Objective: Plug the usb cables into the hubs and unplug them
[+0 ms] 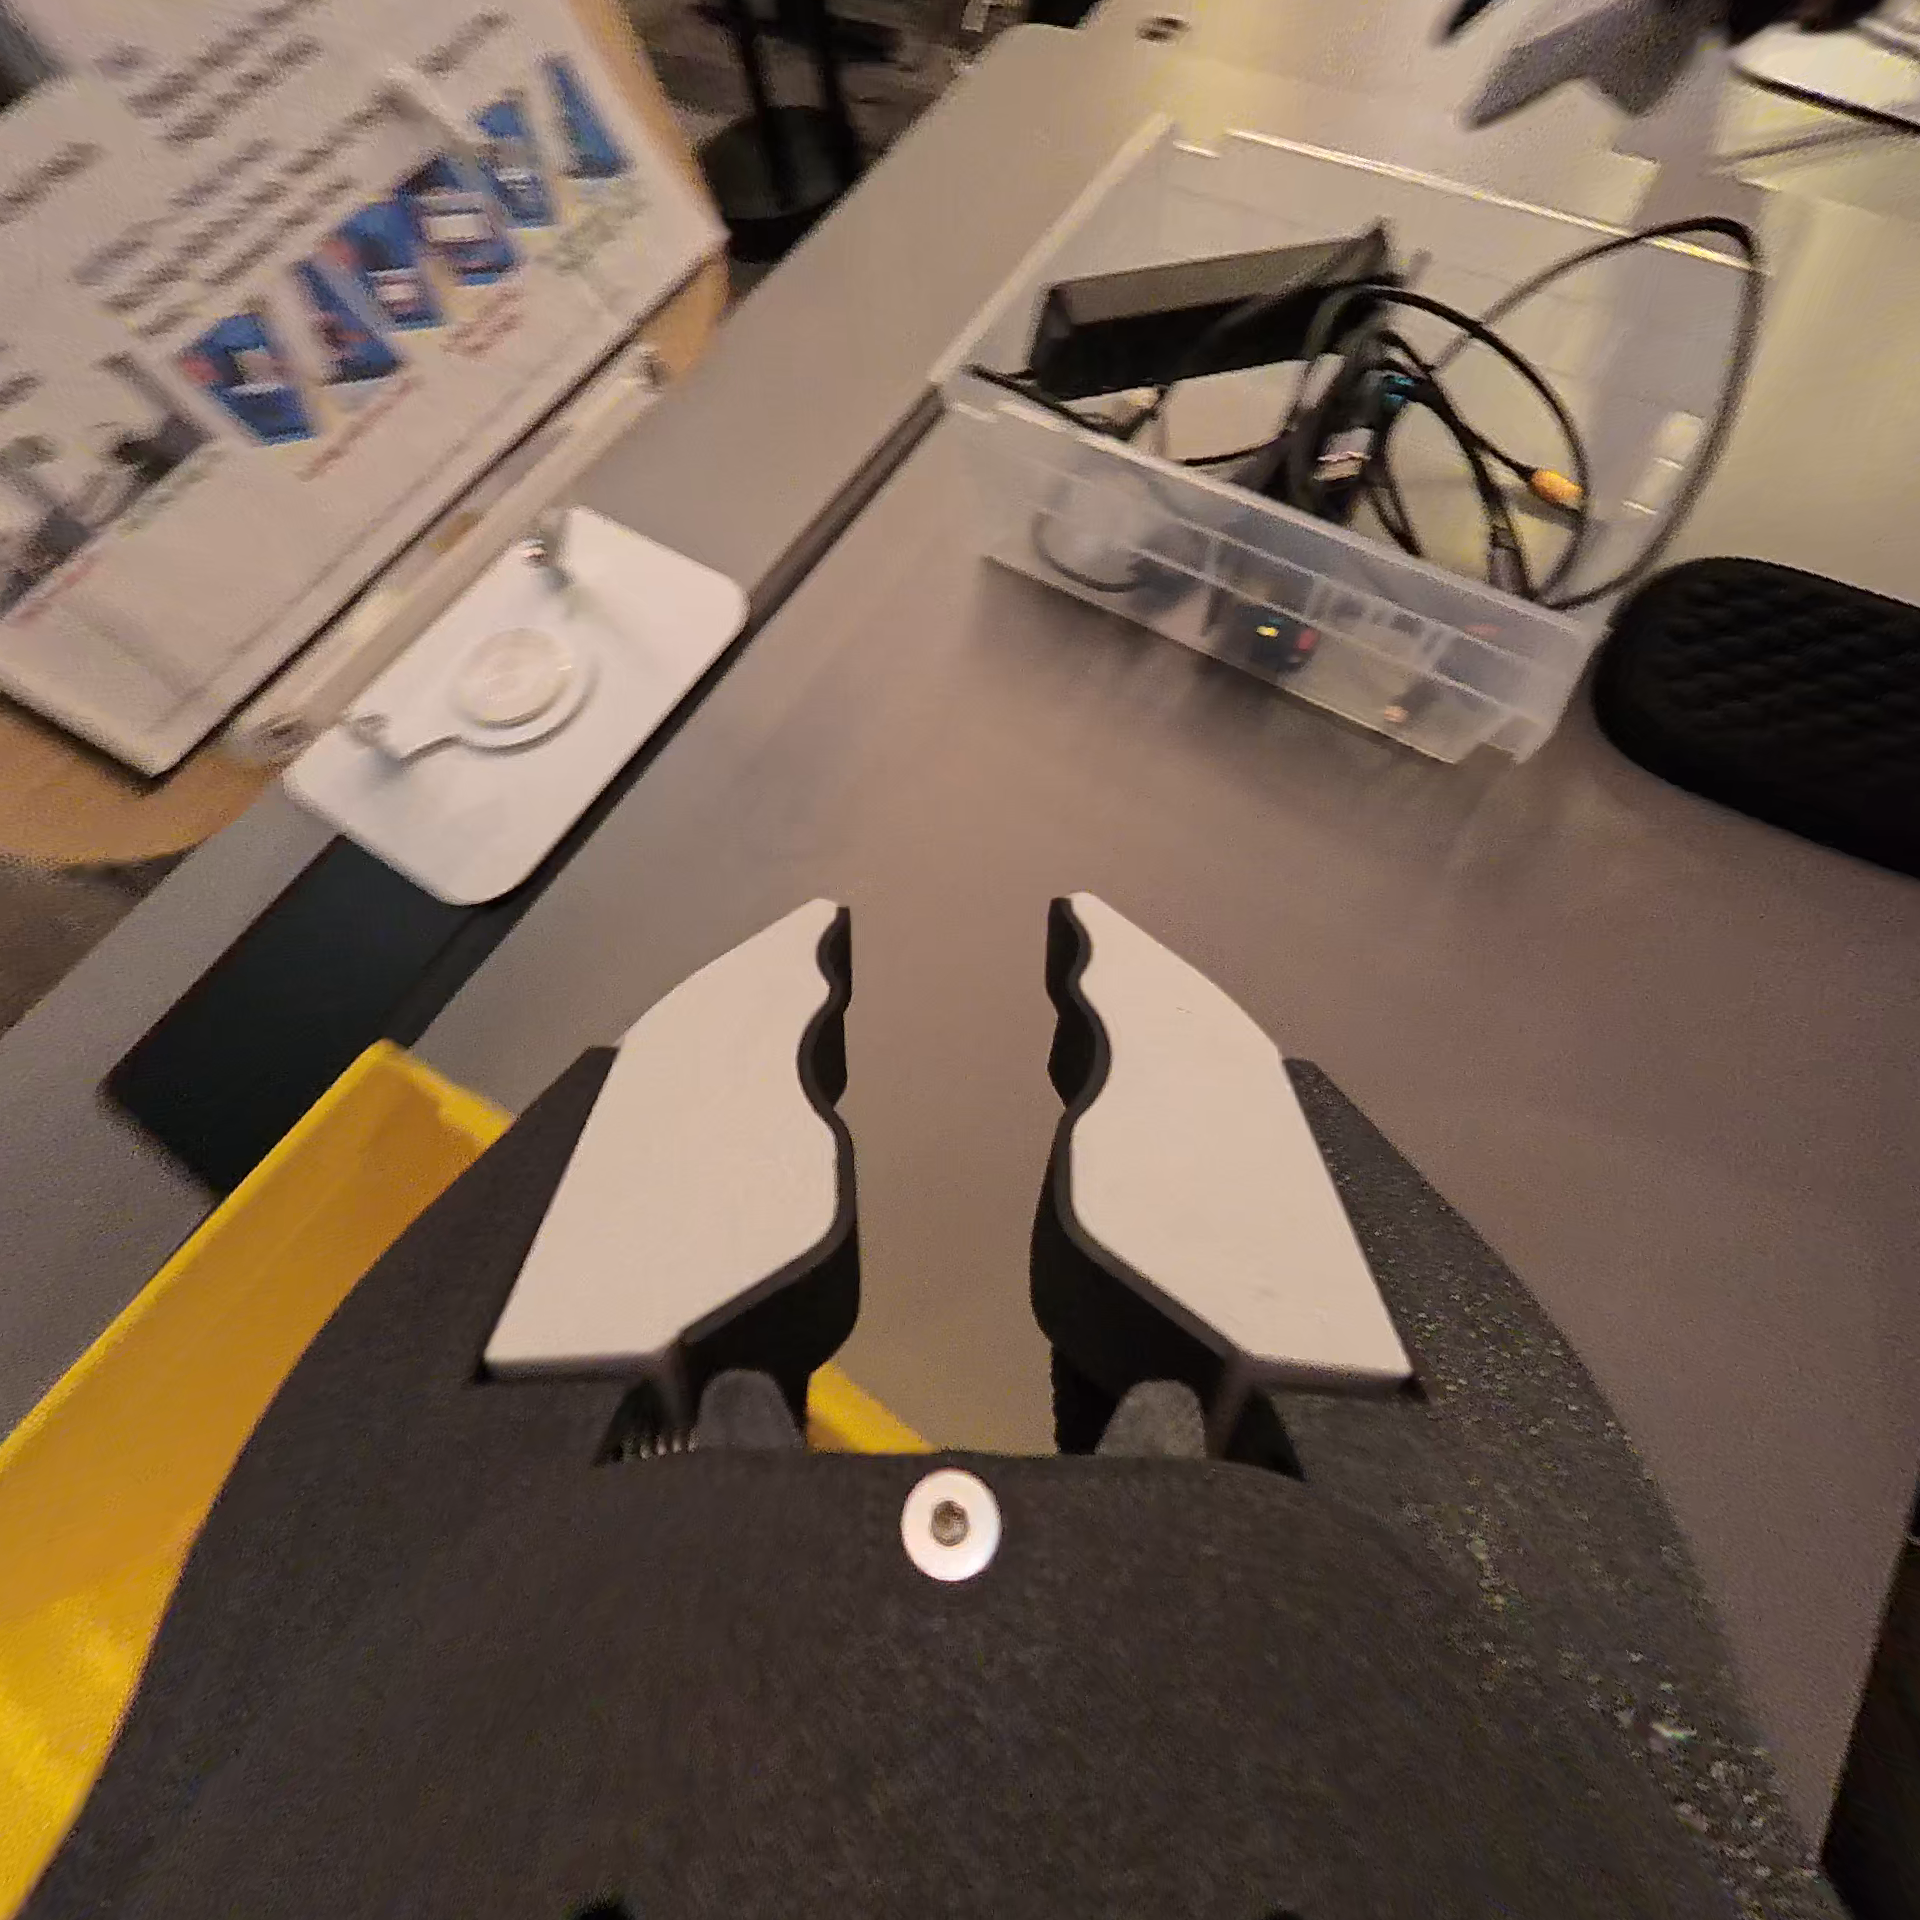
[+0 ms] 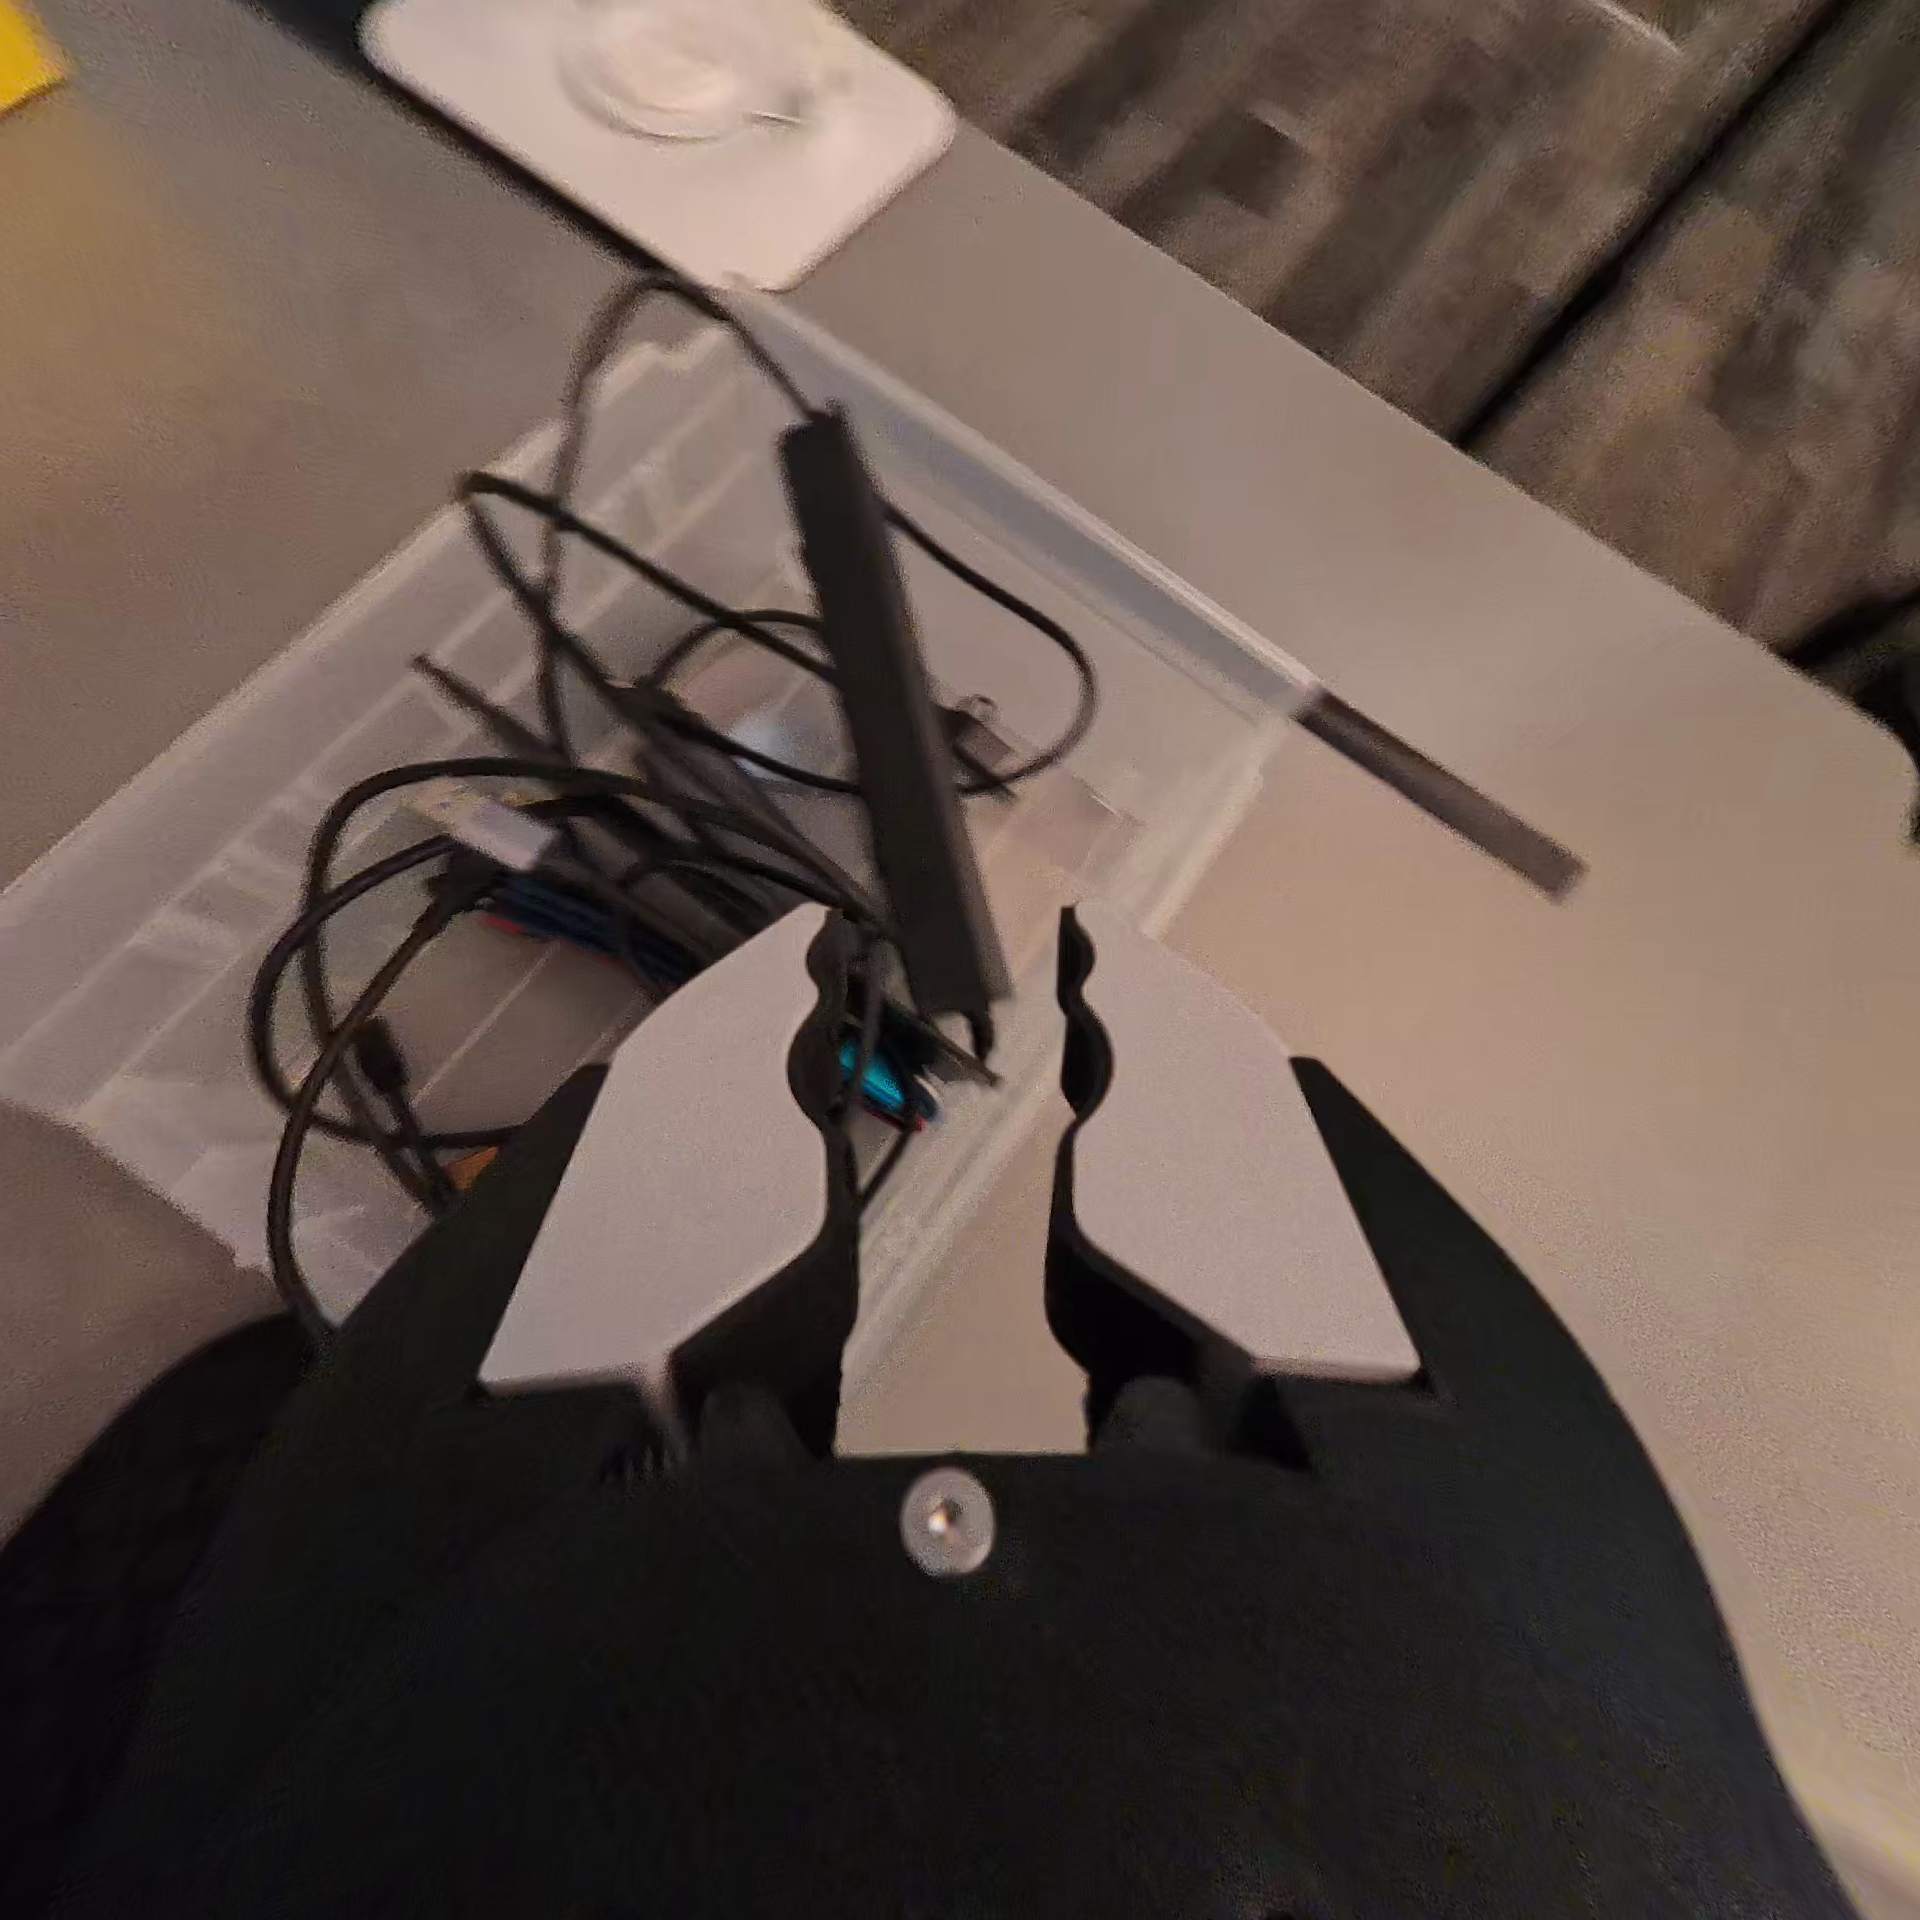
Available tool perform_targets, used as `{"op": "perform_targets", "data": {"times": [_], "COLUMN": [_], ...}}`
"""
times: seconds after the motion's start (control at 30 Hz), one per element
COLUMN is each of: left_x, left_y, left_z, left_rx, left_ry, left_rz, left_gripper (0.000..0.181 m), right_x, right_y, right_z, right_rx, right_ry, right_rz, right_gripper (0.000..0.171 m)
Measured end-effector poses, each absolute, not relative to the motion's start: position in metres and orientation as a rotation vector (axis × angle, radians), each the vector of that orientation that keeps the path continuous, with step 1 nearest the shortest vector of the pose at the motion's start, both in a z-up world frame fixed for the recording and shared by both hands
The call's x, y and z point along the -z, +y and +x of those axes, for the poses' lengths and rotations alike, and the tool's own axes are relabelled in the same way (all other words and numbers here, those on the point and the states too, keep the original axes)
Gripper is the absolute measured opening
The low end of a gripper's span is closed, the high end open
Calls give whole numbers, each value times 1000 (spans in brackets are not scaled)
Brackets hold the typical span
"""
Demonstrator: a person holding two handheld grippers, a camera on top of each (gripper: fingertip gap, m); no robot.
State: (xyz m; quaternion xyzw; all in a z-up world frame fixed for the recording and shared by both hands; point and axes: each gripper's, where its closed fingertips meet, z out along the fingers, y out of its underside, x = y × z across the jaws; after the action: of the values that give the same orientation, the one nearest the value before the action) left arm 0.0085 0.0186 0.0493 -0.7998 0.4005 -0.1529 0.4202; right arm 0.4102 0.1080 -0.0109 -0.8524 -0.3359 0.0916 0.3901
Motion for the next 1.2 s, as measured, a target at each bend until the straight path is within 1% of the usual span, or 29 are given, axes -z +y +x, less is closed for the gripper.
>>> {"op": "perform_targets", "data": {"times": [0.07, 0.13, 0.2, 0.27, 0.33, 0.37, 0.4, 0.53, 0.6, 0.77, 0.93, 1.07, 1.2], "left_x": [-55, -60, -64, -68, -69, -69, -67, -56, -39, 2, 19, 37, 53], "left_y": [24, 25, 24, 22, 17, 14, 11, 2, -3, -16, -23, -28, -26], "left_z": [-19, -46, -72, -100, -127, -141, -155, -203, -222, -268, -295, -306, -314], "left_rx": [309, 234, 155, 50, -36, -76, -112, -177, -122, -90, -39, -11, 39], "left_ry": [898, 804, 715, 603, 494, 439, 384, 180, 55, -166, -303, -347, -400], "left_rz": [-2032, -2059, -2082, -2113, -2151, -2172, -2195, -2263, -2330, -2454, -2465, -2518, -2545], "left_gripper": [36, 36, 36, 36, 36, 36, 36, 34, 31, 28, 37, 48, 50], "right_x": [18, 28, 41, 61, 79, 84, 85, 98, 101, 105, 109, 119, 126], "right_y": [111, 110, 106, 100, 93, 91, 92, 84, 81, 80, 74, 69, 64], "right_z": [435, 439, 434, 448, 465, 464, 460, 450, 439, 440, 444, 444, 443], "right_rx": [-166, -201, -269, -190, -110, -159, -249, -483, -584, -497, -299, -182, -126], "right_ry": [-687, -595, -589, -578, -554, -527, -483, -338, -307, -191, -262, -283, -286], "right_rz": [-2245, -2276, -2317, -2470, -2597, -2630, -2638, -2753, -2782, -2847, -2906, -2982, -3050], "right_gripper": [40, 40, 42, 48, 48, 51, 44, 29, 13, 12, 6, 7, 7]}}
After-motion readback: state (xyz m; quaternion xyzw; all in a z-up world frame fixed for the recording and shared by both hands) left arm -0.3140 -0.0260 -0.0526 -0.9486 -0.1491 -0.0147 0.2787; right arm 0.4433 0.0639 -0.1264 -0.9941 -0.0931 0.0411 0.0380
